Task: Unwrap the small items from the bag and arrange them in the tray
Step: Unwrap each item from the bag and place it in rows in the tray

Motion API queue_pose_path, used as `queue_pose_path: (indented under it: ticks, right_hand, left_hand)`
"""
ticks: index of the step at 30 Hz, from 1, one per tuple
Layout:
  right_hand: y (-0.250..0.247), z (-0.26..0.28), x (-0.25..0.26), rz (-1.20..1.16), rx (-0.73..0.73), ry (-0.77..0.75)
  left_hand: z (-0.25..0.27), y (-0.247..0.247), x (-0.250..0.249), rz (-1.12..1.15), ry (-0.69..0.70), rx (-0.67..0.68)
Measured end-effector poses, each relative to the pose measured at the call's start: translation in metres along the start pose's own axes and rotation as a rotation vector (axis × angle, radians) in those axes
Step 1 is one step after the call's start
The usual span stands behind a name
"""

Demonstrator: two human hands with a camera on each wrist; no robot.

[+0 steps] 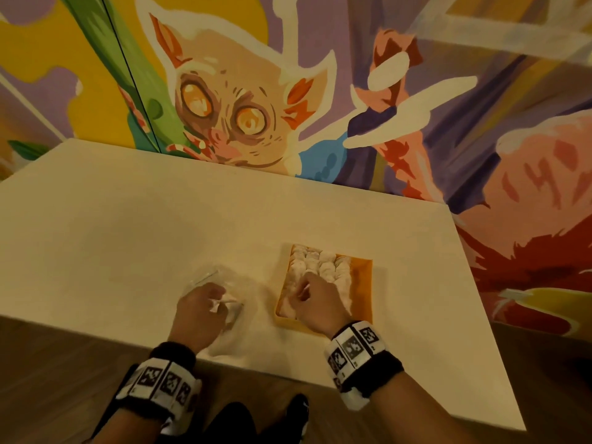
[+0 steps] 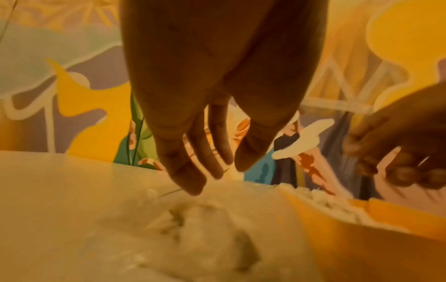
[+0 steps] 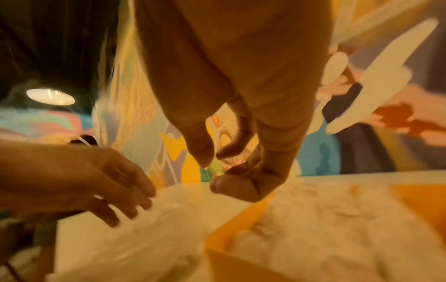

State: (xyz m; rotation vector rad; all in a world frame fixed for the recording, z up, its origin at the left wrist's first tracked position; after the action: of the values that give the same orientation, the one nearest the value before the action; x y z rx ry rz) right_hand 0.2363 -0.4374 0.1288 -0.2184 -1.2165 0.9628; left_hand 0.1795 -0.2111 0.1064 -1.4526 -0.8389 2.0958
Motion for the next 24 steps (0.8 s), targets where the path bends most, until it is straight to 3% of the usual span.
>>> queue_pose_path:
  ticks: [4, 6, 9, 15, 20, 24]
  right_hand:
    - [0.058, -0.002, 0.034, 0.043, 0.221, -0.109]
    - [0.087, -0.007, 0.037, 0.148, 0.304, -0.11]
    - [0.114, -0.018, 0.034, 0.207, 0.293, -0.071]
    - [0.122, -0.029, 0.018, 0.096, 0.154, 0.052]
    - [0.123, -0.026, 0.014, 0.005, 0.199, 0.027]
    - [0.124, -0.024, 0.011, -0.048, 0.216, 0.039]
  left_hand:
    - [-0.019, 0.015, 0.022, -0.387, -0.007, 0.331]
    - [-0.026, 0.028, 0.024, -0.386, 0.038, 0.425]
    - [-0.033, 0.043, 0.03, -0.44, 0.03, 0.5]
    - [-0.034, 0.059, 0.046, -0.462, -0.052, 0.432]
    - [-0.033, 0.068, 0.045, -0.512, -0.043, 0.35]
    - [-0.044, 0.081, 0.056, -0.69, 0.042, 0.36]
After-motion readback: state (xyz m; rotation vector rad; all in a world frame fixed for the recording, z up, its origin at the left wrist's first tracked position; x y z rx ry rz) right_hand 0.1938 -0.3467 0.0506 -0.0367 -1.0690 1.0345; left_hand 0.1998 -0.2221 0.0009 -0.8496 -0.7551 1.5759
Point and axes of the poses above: each hand's wrist, its own z-axis away from the middle knuckle, its own y-axis out of the palm, x = y × z, the point moved 6 cm from there along -z, towards the middle knuckle, and after that the axes turned 12 degrees about x, right-handed, at the moved point
